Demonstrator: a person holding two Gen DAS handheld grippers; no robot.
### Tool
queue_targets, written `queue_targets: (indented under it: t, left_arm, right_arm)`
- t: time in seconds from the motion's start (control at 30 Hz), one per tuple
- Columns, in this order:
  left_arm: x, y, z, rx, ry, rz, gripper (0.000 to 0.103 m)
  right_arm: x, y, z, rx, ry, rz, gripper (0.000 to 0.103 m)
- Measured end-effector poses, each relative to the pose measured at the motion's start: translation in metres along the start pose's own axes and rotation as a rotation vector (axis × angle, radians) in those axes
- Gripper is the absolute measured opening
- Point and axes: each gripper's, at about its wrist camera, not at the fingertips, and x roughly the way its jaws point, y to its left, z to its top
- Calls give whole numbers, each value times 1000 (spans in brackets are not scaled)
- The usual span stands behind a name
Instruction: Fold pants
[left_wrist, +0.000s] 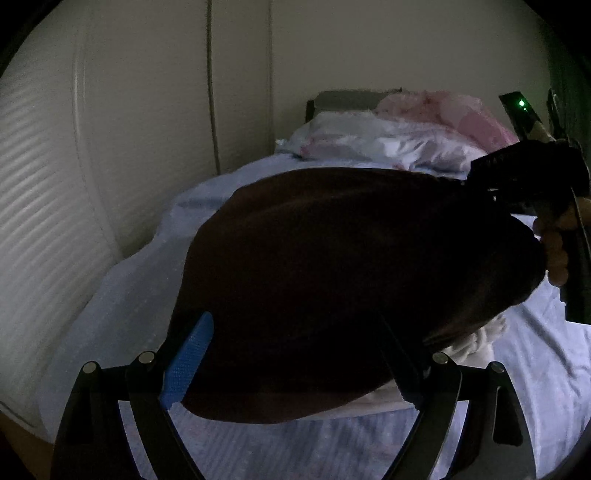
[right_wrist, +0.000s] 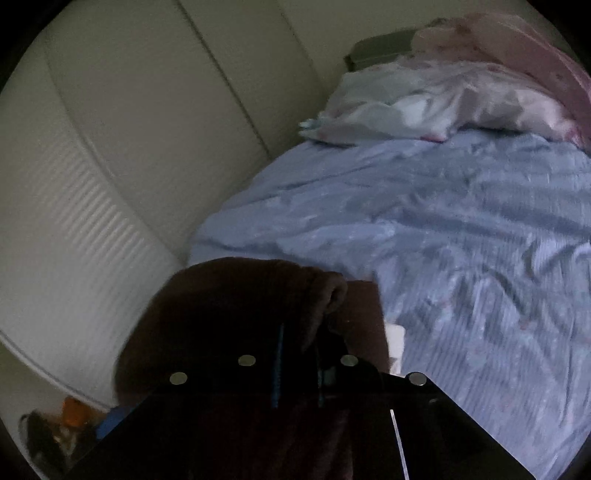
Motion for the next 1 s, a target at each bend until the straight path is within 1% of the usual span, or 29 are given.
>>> queue_targets:
  t: [0.07,0.13,0.17,0.2,0.27,0.3,0.33,0.37,0.4,0.43,0.47,0.53,0.6,0.67,0.7,0.8,0.9,0.93,1.0]
  left_arm:
    - [2,0,-1,-8,13,-11,90]
    - [0,-3,0,-4,18,2,90]
    - [-3,-6,2,6,24,21,89]
    - [-5,-9,3,12,29,38,89]
    - [-15,-12,6,17,32,60,89]
    - [-25,-13,10,19,20,64,89]
    - [-30,-15,12,21,11,75,89]
    - [-43,-17,15,26,-6,96,90]
    - [-56,-22,20,34,-26,105,90]
    - [-64,-24,22,37,-37,102,90]
    - [-77,-30,27,42,-48,95,93]
    - [-101,-44,36,55,-56,74,96]
    - [-124,-62,42,83,-66,45,97]
    - [-144,-82,45,118,-74,42,102]
    - [-155,-93,46,133,-82,43,103]
    - [-181,-126,46,181,-92,27,103]
    - [-203,-157,42,193,-84,-6,103]
    - [-209,-166,39,193,-84,-24,103]
    - [-219,-186,35,191,-83,-48,103]
  right_arm:
    - [7,-11,-6,58,25,6,11]
    - [7,-21,-11,76,17,22,12]
    - [5,-21,-12,80,16,25,12]
    - [2,-21,-12,86,15,30,13]
    - [-9,-20,-12,94,-10,73,23]
    - [-15,-19,-12,100,-17,79,44]
    - [-26,-16,-12,107,-26,49,74]
    - [-35,-16,-14,110,-45,23,82]
    - [-50,-14,-17,104,-86,19,83]
    - [-67,-11,-21,75,-126,45,83]
    - [-81,-8,-24,52,-148,45,83]
    - [-114,-4,-36,6,-166,-5,84]
    - [-147,-3,-52,-44,-175,-66,84]
    - [-183,-6,-71,-87,-193,-153,84]
    - [-199,-8,-79,-99,-213,-176,84]
    - [-251,-20,-104,-112,-231,-256,84]
    - [-288,-33,-121,-101,-223,-338,84]
    - [-303,-39,-129,-99,-223,-360,84]
    - [-327,-49,-142,-90,-245,-376,84]
